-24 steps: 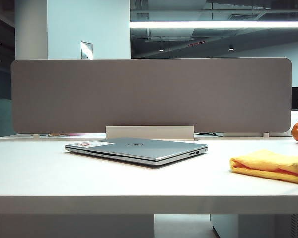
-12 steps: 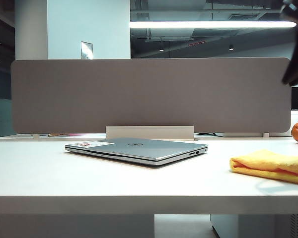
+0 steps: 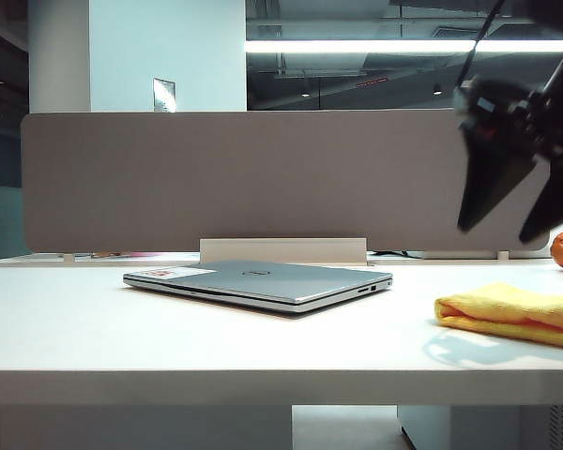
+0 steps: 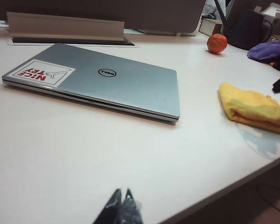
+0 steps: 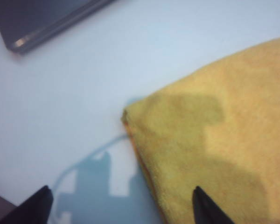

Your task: Pick up the yellow rag and put it over the laptop.

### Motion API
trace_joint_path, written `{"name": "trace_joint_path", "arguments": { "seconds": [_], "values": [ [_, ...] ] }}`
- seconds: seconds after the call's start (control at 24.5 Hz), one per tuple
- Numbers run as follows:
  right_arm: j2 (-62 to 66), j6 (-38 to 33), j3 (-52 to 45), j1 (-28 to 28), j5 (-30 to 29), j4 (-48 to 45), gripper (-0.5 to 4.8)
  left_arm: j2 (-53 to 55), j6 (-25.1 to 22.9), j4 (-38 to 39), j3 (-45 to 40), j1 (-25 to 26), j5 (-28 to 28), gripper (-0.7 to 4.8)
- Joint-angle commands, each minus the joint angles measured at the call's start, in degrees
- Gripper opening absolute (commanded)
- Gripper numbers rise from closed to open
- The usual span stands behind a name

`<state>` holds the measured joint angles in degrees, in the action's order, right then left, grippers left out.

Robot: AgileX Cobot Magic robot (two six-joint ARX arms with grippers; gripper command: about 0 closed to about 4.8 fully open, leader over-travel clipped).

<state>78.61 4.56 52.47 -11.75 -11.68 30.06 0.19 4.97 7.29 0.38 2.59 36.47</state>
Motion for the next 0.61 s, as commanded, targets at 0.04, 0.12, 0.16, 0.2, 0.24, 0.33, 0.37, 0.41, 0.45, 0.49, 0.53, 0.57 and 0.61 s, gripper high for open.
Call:
{"name": "trace_joint_path", "arguments": {
  "seconds": [0.04,0.12,0.16,0.2,0.24,0.33,0.37,0.41,0.45,0.49,0.53,0.57,0.61],
  "values": [
    [2.16,1.55,0.33,-1.22,2.91,0.2,4.1,0.04,0.17,0.72,0.09,-0.02,0.15,-0.06],
    [4.94,1.7,0.33,-1.81,4.42,0.26,4.1,0.04,0.17,0.72,0.09,-0.02,0.15,-0.06],
    [5.66,1.73,0.33,-1.81,5.16,0.39,4.1,0.04,0.17,0.72,0.09,-0.02,0.15,-0.06],
    [6.25,1.7,0.33,-1.88,5.7,0.57,4.1,0.04,0.17,0.72,0.09,-0.02,0.17,-0.06],
    [6.78,1.73,0.33,-1.88,5.84,0.81,4.1,0.04,0.2,0.72,0.09,-0.02,0.17,-0.06],
    [8.17,1.73,0.33,-1.88,5.81,1.29,4.1,0.04,0.17,0.72,0.09,-0.02,0.17,-0.06],
    [8.76,1.77,0.33,-1.88,5.84,1.53,4.1,0.04,0.17,0.72,0.09,-0.02,0.15,-0.06],
    [9.33,1.99,0.33,-1.88,5.84,1.75,4.1,0.04,0.17,0.72,0.09,-0.02,0.17,-0.06],
    [10.01,2.47,0.33,-1.9,5.84,1.9,4.1,0.04,0.17,0.72,0.09,-0.02,0.17,-0.06],
    [10.6,2.97,0.33,-1.9,5.86,1.92,4.1,0.04,0.17,0.72,0.09,-0.02,0.17,-0.06],
    [11.1,3.19,0.33,-1.92,5.97,2.01,4.1,0.04,0.2,0.72,0.09,-0.02,0.17,-0.06],
    [11.8,3.19,0.33,-1.92,6.58,2.03,4.1,0.04,0.2,0.72,0.09,-0.02,0.17,-0.06],
    [12.33,3.19,0.33,-1.92,7.21,2.12,4.1,0.04,0.17,0.72,0.09,-0.02,0.17,-0.06]
  ]
}}
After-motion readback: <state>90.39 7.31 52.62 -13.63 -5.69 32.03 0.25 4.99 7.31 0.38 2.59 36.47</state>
